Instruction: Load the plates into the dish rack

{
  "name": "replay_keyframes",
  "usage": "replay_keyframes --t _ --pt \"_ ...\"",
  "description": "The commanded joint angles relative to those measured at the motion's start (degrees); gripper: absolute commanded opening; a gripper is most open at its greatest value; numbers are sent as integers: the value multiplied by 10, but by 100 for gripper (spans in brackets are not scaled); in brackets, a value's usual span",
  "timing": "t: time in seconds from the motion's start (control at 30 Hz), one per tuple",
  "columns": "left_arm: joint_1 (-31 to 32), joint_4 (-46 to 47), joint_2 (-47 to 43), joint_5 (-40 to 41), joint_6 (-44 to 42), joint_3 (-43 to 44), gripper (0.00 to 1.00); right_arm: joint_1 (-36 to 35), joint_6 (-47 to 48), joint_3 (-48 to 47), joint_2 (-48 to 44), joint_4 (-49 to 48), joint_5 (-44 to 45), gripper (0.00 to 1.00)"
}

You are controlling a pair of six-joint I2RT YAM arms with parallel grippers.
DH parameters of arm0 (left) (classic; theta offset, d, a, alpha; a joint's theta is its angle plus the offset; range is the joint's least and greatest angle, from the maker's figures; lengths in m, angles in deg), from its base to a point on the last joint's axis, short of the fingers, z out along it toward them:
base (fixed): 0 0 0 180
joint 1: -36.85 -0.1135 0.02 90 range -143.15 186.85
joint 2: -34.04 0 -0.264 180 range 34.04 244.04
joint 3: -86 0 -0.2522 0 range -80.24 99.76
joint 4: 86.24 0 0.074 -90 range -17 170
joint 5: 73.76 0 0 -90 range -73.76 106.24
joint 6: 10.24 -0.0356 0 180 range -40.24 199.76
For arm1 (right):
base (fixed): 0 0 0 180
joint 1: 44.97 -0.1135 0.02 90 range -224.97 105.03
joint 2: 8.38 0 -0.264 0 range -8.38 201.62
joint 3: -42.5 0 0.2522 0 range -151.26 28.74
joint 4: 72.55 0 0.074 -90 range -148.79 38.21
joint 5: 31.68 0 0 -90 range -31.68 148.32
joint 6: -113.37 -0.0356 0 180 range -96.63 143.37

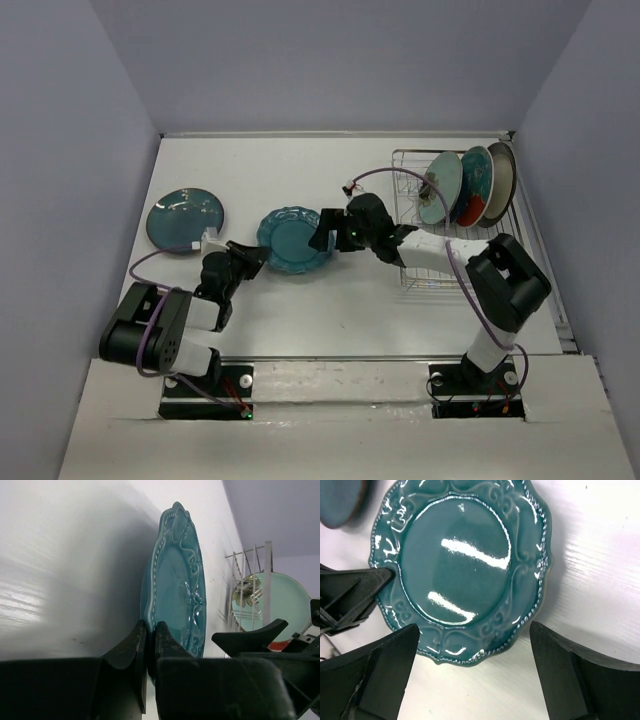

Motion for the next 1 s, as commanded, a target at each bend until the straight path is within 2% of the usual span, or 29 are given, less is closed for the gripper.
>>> replay_keyframes --t 0.0,0.1,0.3,0.4,0.47,0.57,0.63,0.7,0.73,0.8,0.83,0.87,0.9,0.93,0.97 --pt "-1 33 -130 -23 0 9 6 12 -7 13 -47 -12 -20 98" --pt "-1 -5 -222 -41 3 1 6 12 -12 16 -60 -18 -48 98" --pt "-5 -115 -365 -58 -13 1 6 12 -13 37 -94 -19 -48 99" --pt "-7 -147 -407 -83 -13 11 6 12 -16 45 -109 -29 -78 99" --pt "-7 -170 -421 -103 -12 20 6 12 -28 65 -130 -71 -115 96" --pt "-7 -172 -428 -130 -7 24 6 12 -41 88 -145 -133 -153 86" --pt "-7 -172 -430 -148 0 25 6 12 -57 95 -150 -187 -201 72" --pt "-7 -173 -437 -159 0 29 6 12 -91 116 -152 -236 -249 56" --pt "-7 -181 -441 -166 -2 34 6 12 -102 122 -151 -274 -262 38" --pt "-7 -223 -450 -167 -19 52 13 12 -126 128 -153 -297 -288 21" --pt "-7 -239 -461 -169 -26 60 19 12 -130 129 -159 -302 -292 7" --pt "-7 -252 -467 -172 -32 73 27 12 -130 129 -166 -301 -285 7" --pt "-7 -291 -477 -183 -61 91 55 12 -122 131 -192 -289 -255 7" --pt "-7 -291 -481 -187 -61 105 55 17 -122 132 -210 -274 -238 7" --pt "-7 -315 -486 -190 -78 123 63 17 -99 130 -231 -253 -215 7"
